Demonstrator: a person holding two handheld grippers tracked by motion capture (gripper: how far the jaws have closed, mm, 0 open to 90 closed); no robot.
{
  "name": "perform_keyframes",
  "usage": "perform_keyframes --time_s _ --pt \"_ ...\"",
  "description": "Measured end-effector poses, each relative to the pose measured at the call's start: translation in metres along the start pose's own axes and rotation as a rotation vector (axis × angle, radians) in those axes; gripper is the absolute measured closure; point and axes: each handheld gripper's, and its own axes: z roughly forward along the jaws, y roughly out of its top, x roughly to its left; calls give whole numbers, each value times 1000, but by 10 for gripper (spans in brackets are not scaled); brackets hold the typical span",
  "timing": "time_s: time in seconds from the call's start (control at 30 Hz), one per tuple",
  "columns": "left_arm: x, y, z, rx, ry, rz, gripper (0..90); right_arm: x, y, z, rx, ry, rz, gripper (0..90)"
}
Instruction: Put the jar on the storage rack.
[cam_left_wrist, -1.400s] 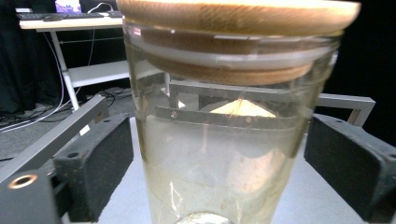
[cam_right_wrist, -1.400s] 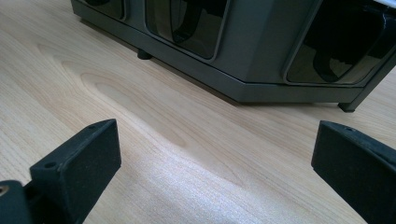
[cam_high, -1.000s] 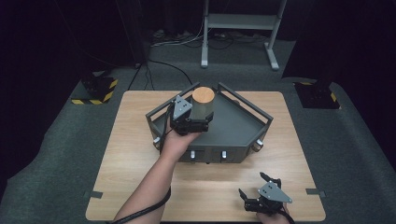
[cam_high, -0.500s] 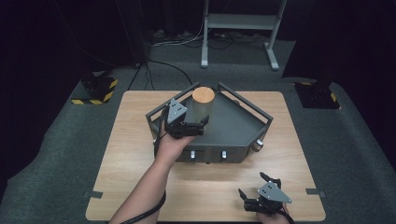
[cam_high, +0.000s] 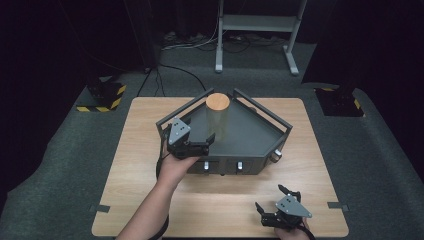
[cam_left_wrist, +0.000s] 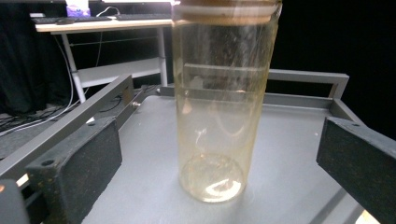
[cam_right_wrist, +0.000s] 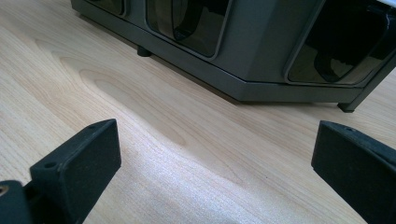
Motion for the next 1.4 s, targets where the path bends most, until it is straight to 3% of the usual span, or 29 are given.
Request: perform_keyframes --time_s 0.4,1.13,1.4 --pt "7 -17 -28 1 17 -5 5 0 0 0 2 -2 -1 8" --pt "6 -31 -66 -2 41 24 5 1 0 0 3 -4 -4 9" --pt "8 -45 -76 8 47 24 6 1 0 0 5 -5 -8 8"
